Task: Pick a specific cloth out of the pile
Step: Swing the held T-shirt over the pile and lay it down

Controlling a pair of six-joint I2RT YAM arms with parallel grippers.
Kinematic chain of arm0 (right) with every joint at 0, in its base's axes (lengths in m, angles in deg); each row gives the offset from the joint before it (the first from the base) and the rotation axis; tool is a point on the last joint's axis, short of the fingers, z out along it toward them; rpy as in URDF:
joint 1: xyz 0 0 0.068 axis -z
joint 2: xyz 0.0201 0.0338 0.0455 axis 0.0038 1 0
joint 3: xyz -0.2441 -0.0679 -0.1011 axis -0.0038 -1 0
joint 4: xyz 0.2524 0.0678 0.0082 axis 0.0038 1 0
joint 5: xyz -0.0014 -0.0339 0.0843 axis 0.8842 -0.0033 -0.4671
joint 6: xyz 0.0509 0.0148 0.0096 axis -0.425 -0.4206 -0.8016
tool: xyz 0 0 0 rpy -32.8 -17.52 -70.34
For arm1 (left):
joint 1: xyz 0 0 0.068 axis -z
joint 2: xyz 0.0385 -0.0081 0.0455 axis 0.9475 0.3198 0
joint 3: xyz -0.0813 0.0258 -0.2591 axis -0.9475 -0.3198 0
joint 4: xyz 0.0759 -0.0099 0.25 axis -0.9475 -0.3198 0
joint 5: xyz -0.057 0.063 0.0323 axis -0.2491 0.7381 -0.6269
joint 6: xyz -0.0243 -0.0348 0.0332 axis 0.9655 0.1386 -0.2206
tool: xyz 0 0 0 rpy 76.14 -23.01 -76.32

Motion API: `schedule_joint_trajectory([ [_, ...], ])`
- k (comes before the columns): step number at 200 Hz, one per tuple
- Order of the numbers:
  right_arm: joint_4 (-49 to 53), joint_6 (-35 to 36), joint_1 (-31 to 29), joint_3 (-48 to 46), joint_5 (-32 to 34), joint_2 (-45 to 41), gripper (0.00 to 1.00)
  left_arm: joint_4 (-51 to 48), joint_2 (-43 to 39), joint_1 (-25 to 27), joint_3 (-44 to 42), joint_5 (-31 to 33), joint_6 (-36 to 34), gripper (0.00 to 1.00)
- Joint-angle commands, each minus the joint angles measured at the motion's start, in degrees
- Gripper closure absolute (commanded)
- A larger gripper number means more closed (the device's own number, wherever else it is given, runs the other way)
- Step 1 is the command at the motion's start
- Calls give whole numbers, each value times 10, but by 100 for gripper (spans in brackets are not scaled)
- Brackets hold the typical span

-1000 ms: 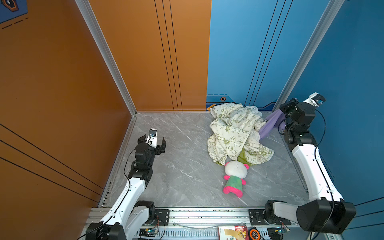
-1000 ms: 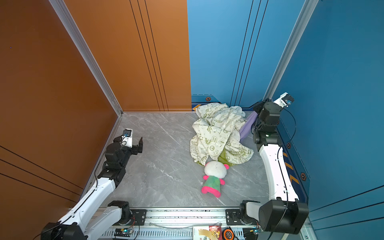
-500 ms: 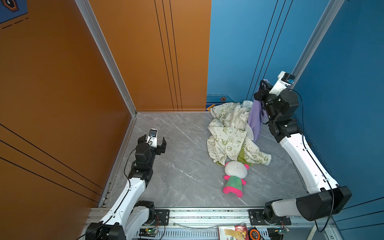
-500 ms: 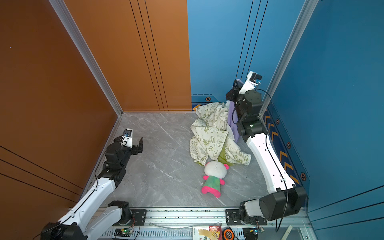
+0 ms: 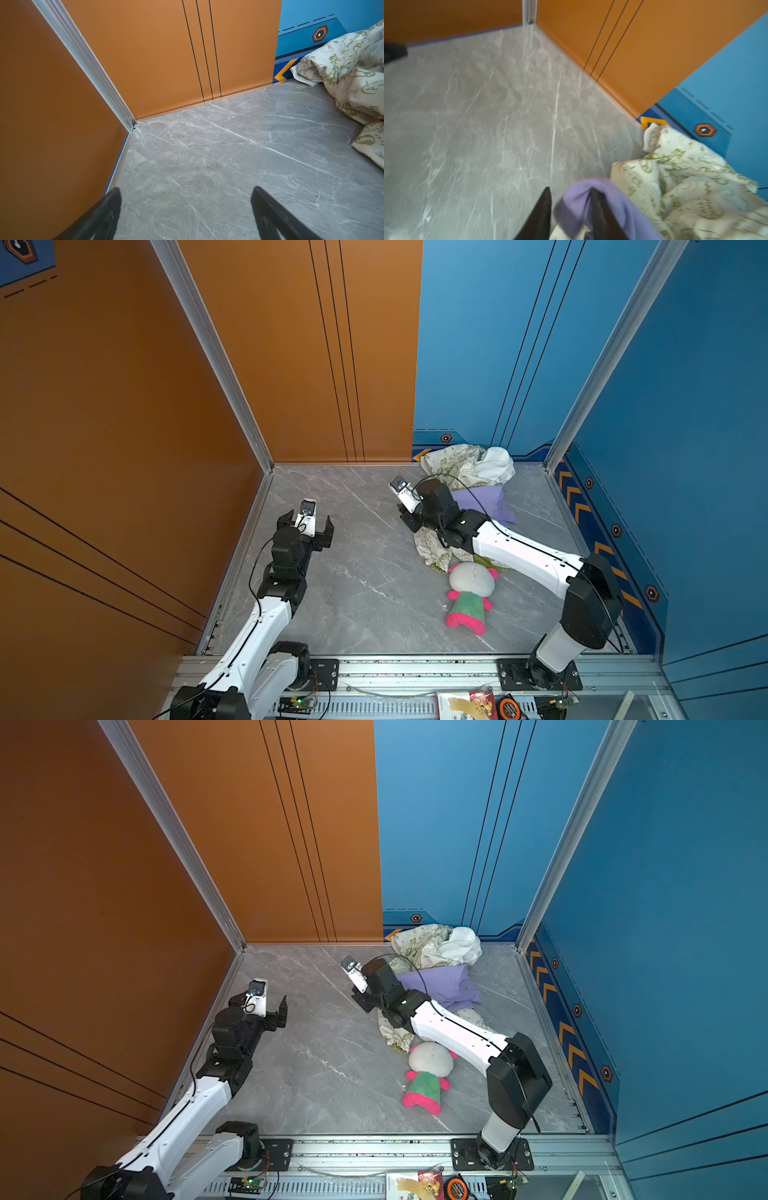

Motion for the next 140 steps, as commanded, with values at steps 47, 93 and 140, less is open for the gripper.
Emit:
schedule_joint_trajectory([
  [47, -46, -37, 32, -68, 50, -100, 0, 2, -8, 10, -7, 18, -12, 2],
  [93, -46, -209, 152, -102, 31, -184, 0, 2, -8, 15, -8, 20, -17, 2],
  [140, -70, -347, 278, -198, -12, -261, 8, 26, -22, 17, -18, -21, -18, 2],
])
